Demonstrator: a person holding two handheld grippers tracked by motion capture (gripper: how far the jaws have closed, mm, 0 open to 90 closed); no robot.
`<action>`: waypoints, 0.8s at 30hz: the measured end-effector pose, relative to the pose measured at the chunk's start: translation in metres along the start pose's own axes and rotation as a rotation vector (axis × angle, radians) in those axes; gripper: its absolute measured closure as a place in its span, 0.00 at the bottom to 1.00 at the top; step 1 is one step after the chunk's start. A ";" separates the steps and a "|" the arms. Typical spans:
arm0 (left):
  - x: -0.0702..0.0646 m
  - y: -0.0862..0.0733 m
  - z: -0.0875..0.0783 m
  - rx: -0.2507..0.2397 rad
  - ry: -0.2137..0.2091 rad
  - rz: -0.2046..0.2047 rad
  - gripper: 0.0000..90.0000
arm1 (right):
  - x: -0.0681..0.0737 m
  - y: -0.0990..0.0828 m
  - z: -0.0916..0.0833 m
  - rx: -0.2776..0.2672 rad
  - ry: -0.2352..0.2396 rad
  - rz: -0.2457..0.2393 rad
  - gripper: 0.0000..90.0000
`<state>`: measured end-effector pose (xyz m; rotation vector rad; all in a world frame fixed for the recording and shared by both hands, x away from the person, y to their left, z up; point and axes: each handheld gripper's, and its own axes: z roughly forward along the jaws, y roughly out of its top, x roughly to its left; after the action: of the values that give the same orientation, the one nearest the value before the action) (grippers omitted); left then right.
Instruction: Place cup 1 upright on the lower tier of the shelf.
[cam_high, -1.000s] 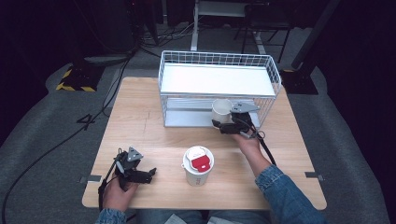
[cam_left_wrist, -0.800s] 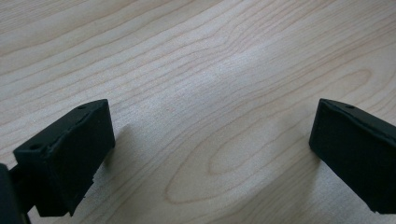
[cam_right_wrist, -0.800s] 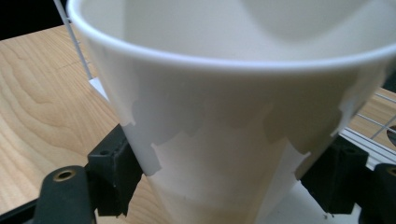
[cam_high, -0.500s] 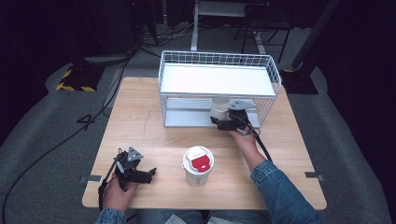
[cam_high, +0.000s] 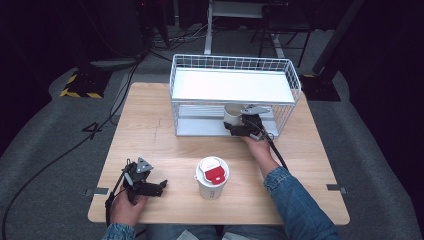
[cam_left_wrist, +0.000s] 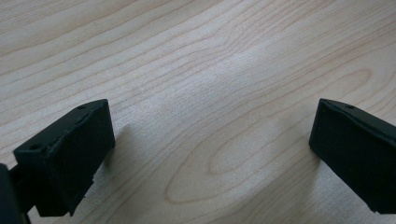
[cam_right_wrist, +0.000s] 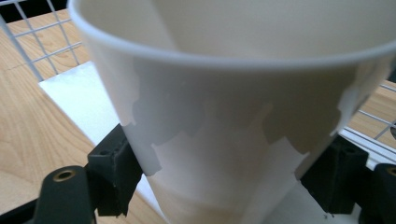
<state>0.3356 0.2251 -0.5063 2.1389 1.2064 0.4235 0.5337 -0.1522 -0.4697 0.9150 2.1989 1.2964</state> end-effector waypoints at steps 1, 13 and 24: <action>0.000 0.000 0.000 0.000 0.000 0.001 0.01 | 0.000 0.000 0.003 0.006 -0.005 0.001 0.25; 0.000 0.000 0.000 0.002 -0.001 0.001 0.01 | -0.002 -0.004 0.011 0.019 -0.004 0.018 0.25; 0.000 0.000 0.000 0.000 0.000 0.000 0.01 | -0.004 -0.006 0.013 0.031 -0.006 0.024 0.25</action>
<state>0.3356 0.2251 -0.5063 2.1386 1.2064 0.4242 0.5432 -0.1497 -0.4813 0.9590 2.2150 1.2723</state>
